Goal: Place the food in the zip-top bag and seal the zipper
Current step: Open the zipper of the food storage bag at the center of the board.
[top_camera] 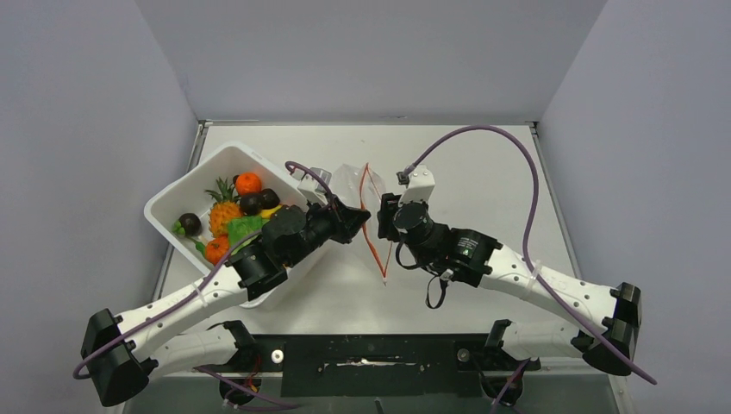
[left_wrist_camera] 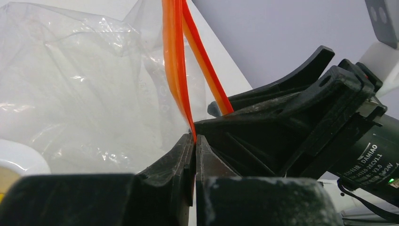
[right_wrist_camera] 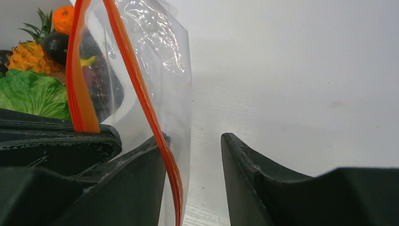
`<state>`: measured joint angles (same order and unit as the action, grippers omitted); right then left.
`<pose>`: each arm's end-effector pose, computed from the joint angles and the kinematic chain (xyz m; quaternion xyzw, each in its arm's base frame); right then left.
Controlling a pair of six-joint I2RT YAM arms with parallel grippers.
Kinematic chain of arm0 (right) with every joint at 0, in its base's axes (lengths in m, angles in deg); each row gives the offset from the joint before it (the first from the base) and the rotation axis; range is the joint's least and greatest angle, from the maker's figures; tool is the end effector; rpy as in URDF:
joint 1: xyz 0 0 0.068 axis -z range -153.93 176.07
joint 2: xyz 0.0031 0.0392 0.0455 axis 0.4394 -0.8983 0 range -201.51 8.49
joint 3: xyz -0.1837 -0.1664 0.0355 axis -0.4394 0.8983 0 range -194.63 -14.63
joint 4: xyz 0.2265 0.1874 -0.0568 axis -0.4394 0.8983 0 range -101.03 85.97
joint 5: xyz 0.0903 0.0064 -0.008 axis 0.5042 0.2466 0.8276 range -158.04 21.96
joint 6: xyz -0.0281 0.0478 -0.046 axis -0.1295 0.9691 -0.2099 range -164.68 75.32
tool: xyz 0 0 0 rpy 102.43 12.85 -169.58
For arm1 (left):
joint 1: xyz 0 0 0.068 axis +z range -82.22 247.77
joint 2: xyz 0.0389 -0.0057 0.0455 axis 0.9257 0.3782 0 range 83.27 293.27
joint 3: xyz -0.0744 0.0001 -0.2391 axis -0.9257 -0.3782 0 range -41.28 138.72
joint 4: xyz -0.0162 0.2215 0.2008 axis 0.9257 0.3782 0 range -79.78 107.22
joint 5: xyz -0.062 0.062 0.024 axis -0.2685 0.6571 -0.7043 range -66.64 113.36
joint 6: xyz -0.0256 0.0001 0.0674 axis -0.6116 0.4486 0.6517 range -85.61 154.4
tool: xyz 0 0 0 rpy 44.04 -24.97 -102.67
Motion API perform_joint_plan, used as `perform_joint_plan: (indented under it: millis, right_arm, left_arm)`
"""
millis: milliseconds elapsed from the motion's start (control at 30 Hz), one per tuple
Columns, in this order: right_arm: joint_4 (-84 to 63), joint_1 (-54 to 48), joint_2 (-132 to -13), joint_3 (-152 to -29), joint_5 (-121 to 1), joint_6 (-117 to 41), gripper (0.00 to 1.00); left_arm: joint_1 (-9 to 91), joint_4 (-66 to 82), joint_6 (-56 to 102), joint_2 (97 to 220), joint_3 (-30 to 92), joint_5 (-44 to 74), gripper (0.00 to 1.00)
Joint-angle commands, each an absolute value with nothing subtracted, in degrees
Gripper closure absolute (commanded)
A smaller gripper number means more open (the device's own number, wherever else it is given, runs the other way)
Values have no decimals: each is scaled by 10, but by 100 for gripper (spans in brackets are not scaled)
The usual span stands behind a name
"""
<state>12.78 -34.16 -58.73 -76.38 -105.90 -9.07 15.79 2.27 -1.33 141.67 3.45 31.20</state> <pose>0.1916 0.2612 0.3089 -0.0138 0.8324 0.1673 0.5282 0.2018 -0.2452 0.2962 0.0592 0.7388 -0.4273 0.5178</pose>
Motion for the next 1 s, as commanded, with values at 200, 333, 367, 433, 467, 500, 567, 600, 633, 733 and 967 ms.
perform_joint_plan:
  millis: [200,333,367,433,467,500,567,600,633,733,967]
  right_arm:
    - [101,-251,-538,-754,-1020,-95,82]
    - [114,-214,-508,-735,-1008,-95,84]
    - [115,-212,-505,-732,-1007,-95,85]
    - [115,-212,-503,-731,-999,-96,88]
    - [115,-212,-504,-731,-993,-97,89]
    - [114,-211,-505,-733,-988,-97,90]
    - [116,-211,-508,-737,-983,-97,91]
    - [116,-211,-510,-739,-979,-97,91]
    - [116,-211,-511,-741,-972,-96,91]
    - [111,-212,-513,-739,-943,-96,87]
    - [172,-210,-511,-763,-970,-133,100]
  left_arm:
    - [160,26,-1,1380,36,311,100]
    - [166,77,18,1382,56,327,100]
    - [167,81,21,1383,59,328,100]
    - [169,79,27,1385,62,327,100]
    - [170,78,30,1389,64,324,100]
    - [171,78,33,1393,66,321,100]
    - [172,85,37,1404,74,318,100]
    - [172,89,40,1410,78,315,100]
    - [173,91,41,1415,81,312,100]
    - [175,86,46,1428,82,303,100]
    - [178,72,40,1450,101,272,100]
